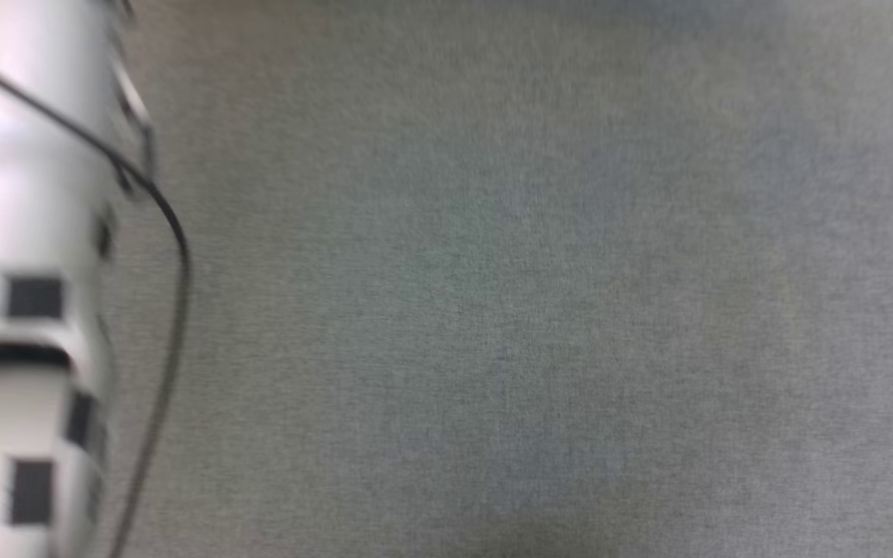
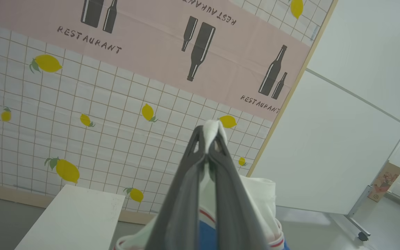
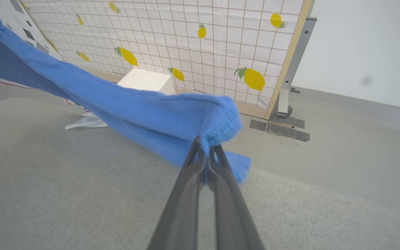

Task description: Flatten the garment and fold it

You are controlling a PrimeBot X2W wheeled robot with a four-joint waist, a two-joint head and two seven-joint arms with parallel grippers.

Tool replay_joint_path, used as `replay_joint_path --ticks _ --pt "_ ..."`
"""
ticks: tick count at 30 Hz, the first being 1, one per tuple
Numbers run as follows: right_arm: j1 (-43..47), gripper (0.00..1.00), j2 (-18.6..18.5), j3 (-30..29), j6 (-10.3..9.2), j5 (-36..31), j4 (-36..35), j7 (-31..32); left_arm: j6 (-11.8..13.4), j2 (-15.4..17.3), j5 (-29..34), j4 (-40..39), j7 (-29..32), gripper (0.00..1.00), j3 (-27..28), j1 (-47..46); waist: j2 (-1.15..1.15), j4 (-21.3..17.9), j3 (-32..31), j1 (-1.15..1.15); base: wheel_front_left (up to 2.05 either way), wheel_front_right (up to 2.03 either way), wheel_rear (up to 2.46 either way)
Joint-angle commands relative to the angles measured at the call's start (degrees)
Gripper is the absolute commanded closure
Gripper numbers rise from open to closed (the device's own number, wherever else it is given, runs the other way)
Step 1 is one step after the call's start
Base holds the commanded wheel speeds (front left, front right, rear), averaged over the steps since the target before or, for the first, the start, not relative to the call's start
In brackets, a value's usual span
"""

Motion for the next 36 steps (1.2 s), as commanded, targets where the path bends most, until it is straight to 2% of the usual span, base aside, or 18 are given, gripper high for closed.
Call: replay_joint_path --ticks 1,6,8,13,21,28,36 --pt "3.7 1.0 -0.8 0.6 0.19 1.2 -0.8 -1.3 -0.4 -0.3 -1.3 -1.1 -0.3 1.0 -0.6 4.2 0.0 1.7 -5.5 -0.01 0.0 0.0 0.0" --pt "17.8 1.0 -2.0 1.8 0.19 5.1 -3.6 -5.0 -0.6 -0.2 -4.4 -7.2 1.5 1.0 -3.8 20.3 0.0 2.6 -12.4 -0.01 0.0 0.0 0.0" --pt "24.0 1.0 -2.1 1.9 0.19 6.2 -5.1 -6.2 -0.6 1.0 -5.0 -10.3 2.6 1.0 -4.7 27.8 0.0 2.7 -15.1 -0.01 0.0 0.0 0.0" --pt "36.6 1.0 -1.8 0.5 0.19 6.5 -8.0 -8.8 2.1 2.1 -8.7 -17.7 7.0 1.0 -5.1 45.1 0.0 3.1 -20.5 -0.01 0.0 0.0 0.0" --pt "54.9 1.0 0.8 -4.5 0.19 3.7 -11.5 -10.7 11.0 5.0 -12.3 -28.9 13.2 1.0 -5.3 70.9 0.0 3.4 -25.6 -0.01 0.0 0.0 0.0" --pt "65.4 1.0 2.6 -8.1 0.19 0.3 -14.1 -9.5 19.2 10.0 -13.2 -35.7 24.3 1.0 -8.5 85.3 0.0 3.6 -27.5 -0.01 0.0 0.0 0.0" --pt "72.2 1.0 1.0 -9.4 0.19 -2.4 -17.4 -3.0 23.6 14.3 -17.3 -41.7 36.8 1.0 -11.1 92.9 0.0 3.0 -28.4 -0.01 0.0 0.0 0.0"
